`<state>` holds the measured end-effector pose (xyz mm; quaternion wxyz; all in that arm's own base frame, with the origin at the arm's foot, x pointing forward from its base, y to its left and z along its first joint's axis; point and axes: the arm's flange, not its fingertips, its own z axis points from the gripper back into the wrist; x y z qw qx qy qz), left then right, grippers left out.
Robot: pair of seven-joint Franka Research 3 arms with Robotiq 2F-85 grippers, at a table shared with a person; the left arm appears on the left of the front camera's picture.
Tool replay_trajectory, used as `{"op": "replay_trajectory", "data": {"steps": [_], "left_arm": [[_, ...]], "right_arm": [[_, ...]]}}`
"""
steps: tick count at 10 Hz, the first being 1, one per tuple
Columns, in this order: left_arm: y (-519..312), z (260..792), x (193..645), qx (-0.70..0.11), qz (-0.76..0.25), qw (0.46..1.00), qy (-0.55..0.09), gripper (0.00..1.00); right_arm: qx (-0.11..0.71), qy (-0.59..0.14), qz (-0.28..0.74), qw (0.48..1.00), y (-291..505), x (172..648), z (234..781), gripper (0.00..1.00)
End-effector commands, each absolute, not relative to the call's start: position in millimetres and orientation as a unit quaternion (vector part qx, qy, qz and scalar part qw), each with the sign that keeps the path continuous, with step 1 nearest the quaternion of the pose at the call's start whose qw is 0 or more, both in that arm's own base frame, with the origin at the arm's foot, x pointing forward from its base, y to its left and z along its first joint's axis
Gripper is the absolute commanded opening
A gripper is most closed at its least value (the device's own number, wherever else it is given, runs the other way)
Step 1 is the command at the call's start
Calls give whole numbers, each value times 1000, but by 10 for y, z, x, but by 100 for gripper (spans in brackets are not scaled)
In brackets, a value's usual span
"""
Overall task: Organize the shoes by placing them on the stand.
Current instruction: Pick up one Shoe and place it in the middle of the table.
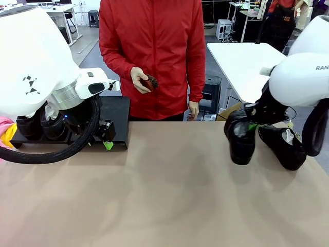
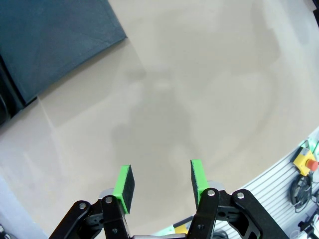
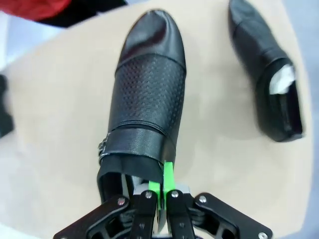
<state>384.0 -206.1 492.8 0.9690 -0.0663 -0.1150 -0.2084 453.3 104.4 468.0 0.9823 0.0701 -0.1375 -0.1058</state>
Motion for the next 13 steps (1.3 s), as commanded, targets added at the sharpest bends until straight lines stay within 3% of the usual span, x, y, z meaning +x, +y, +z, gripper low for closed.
{"op": "replay_trajectory", "data": {"steps": [1,2,4,10,13], "left_arm": [[-2045,4949,3827,-67,-205,970,-113,61],[-2045,4949,3827,-67,-205,970,-113,61],[-2045,4949,3827,-67,-205,970,-113,61],[-2045,4949,3827,-67,-205,970,-113,61],[-2045,4949,3827,-67,-205,970,-113,61]], "right_arm": [[76,-170,-101,977,1395,4295,4737,0],[70,-138,-106,982,1044,4533,4680,0],[70,-138,-106,982,1044,4533,4680,0],[78,-197,-65,975,2291,3936,4761,0],[86,-143,-15,986,2740,3911,4354,0]]}}
